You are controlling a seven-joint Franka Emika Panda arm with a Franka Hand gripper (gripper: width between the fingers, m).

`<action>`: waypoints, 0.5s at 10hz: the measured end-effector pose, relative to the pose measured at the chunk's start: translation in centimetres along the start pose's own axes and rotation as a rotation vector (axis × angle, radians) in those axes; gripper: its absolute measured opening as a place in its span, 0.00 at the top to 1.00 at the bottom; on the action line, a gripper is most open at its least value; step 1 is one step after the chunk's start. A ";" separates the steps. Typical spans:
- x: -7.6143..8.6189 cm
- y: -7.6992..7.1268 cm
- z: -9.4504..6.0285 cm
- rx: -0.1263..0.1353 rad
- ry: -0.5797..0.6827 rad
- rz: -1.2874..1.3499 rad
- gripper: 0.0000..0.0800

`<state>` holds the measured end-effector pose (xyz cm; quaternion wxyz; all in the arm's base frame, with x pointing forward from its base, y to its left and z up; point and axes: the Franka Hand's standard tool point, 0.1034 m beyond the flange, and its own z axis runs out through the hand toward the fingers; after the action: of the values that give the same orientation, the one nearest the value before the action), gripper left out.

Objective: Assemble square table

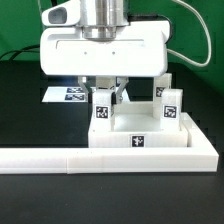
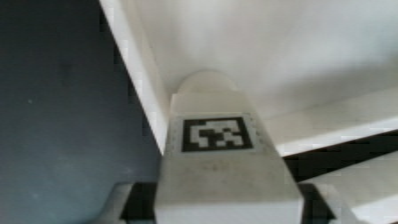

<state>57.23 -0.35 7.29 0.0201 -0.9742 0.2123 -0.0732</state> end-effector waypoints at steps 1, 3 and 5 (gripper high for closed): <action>0.1 0.5 0.0 -0.009 0.004 0.081 0.63; 0.2 1.3 0.0 -0.022 0.010 0.162 0.63; 0.2 1.3 0.0 -0.022 0.010 0.158 0.63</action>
Offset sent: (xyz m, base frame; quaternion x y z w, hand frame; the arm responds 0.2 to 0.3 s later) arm 0.0000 0.0000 0.0000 0.0000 0.0000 0.0650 0.9979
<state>56.89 -1.60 7.24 0.0141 -0.9542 0.2895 -0.0737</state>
